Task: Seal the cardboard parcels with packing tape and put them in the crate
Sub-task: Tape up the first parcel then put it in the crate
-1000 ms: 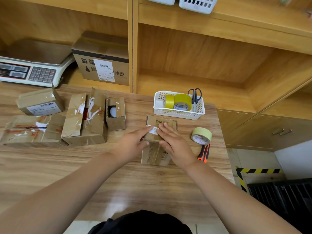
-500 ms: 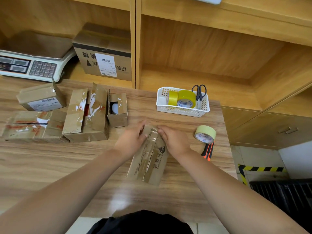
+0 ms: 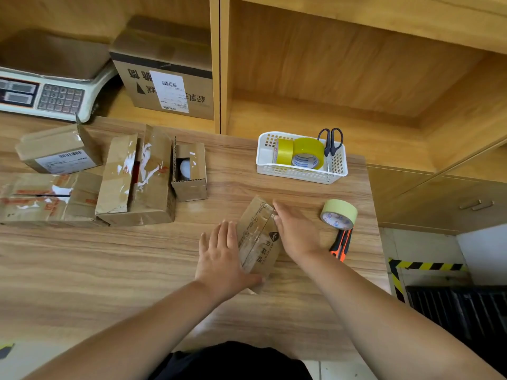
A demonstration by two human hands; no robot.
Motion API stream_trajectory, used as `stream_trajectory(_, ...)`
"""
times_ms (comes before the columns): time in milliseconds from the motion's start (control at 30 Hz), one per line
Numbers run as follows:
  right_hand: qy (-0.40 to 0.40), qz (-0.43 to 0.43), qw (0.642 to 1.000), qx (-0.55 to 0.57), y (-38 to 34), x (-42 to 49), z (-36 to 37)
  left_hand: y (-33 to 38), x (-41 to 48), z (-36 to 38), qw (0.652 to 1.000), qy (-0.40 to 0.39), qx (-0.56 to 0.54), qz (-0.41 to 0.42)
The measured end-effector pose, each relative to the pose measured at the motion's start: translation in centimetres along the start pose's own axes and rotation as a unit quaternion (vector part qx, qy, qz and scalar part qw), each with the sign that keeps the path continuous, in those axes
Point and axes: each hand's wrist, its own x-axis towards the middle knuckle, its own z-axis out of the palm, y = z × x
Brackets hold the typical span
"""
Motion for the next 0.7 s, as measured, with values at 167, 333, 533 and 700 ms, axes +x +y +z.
stream_trajectory(167,-0.080,-0.101,0.983,-0.132,0.5,0.3,0.6,-1.0,0.9,1.1,0.998,0.022,0.025,0.061)
stream_trajectory(333,-0.077,-0.150,0.972,-0.166,0.7,-0.3,1.2,-1.2,0.9,1.5,0.997,0.014,-0.010,0.070)
stream_trajectory(533,-0.093,-0.173,0.969,-0.149,0.0,-1.5,1.6,-1.0,0.8,1.3,0.996,0.038,-0.001,0.082)
stream_trajectory(700,-0.101,-0.159,0.972,-0.138,-0.3,-1.8,1.4,-2.2,1.1,1.6,0.971,0.058,0.092,0.211)
